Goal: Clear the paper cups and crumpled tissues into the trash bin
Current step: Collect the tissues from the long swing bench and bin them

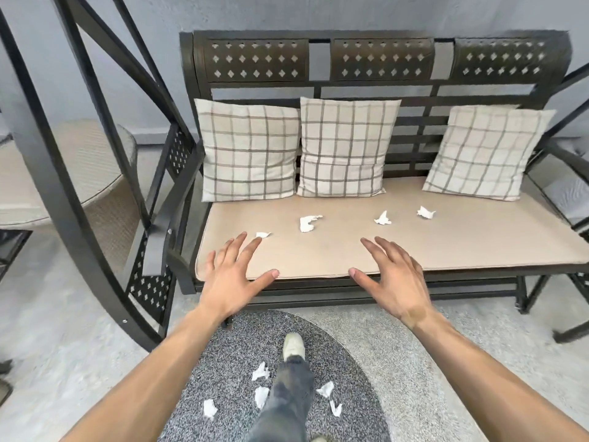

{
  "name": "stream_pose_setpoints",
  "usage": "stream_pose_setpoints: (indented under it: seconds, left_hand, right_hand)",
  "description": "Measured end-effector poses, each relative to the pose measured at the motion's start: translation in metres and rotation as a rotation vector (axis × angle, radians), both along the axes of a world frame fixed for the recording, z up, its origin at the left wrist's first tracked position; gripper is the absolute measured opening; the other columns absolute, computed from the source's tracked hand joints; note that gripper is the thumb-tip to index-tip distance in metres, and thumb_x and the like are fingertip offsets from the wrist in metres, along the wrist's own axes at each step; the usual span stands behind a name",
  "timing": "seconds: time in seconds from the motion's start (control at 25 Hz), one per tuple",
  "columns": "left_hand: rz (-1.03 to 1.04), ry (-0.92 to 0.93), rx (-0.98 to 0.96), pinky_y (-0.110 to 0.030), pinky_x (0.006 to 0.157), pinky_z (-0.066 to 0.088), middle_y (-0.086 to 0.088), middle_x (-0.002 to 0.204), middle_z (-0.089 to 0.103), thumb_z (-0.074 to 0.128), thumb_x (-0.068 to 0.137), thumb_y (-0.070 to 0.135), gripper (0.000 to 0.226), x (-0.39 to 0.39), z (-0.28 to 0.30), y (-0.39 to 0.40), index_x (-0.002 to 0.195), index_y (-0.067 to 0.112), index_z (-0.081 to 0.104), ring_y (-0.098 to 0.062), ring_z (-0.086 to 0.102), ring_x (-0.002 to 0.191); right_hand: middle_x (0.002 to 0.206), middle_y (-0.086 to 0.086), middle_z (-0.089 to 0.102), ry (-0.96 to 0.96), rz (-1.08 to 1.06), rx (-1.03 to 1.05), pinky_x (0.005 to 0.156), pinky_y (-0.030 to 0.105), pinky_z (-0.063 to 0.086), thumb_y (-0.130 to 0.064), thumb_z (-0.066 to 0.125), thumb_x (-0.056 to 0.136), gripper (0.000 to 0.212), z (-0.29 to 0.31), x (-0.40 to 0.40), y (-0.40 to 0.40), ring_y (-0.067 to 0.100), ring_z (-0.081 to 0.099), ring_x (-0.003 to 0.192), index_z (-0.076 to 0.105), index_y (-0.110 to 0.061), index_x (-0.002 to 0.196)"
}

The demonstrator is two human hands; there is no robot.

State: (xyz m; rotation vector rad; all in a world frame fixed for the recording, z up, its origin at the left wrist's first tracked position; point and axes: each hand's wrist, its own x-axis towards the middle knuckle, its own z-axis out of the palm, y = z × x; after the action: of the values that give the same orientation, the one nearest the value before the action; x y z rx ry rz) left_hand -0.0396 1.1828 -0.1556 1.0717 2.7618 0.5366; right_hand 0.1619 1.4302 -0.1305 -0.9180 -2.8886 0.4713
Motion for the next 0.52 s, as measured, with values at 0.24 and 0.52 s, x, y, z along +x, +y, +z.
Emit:
stream_pose_setpoints:
  seconds: [0.24,0.52]
  left_hand:
    - [0.066,-0.033,0.024,-0.046,0.115,0.016,0.003,0.146,0.039,0.038,0.081,0.078,0.078,-0.068,-0.030,0.070,0.146,0.036,0.033,-0.020,0.034,0.135]
    - [0.095,-0.092,-0.072,-0.047,0.114,0.020,0.004,0.144,0.040,0.036,0.078,0.081,0.078,-0.136,-0.078,0.118,0.143,0.037,0.036,-0.025,0.036,0.130]
  right_hand:
    - [0.156,-0.004,0.028,-0.065,0.023,-0.025,0.113,0.048,0.025,-0.069,0.042,0.086,0.069,-0.027,-0.077,0.068,0.020,0.022,0.143,0.027,-0.038,0.147]
    - [0.153,-0.003,0.032,-0.107,0.046,-0.111,0.108,0.046,0.031,-0.066,0.045,0.086,0.067,-0.077,-0.155,0.113,0.020,0.028,0.139,0.030,-0.037,0.145]
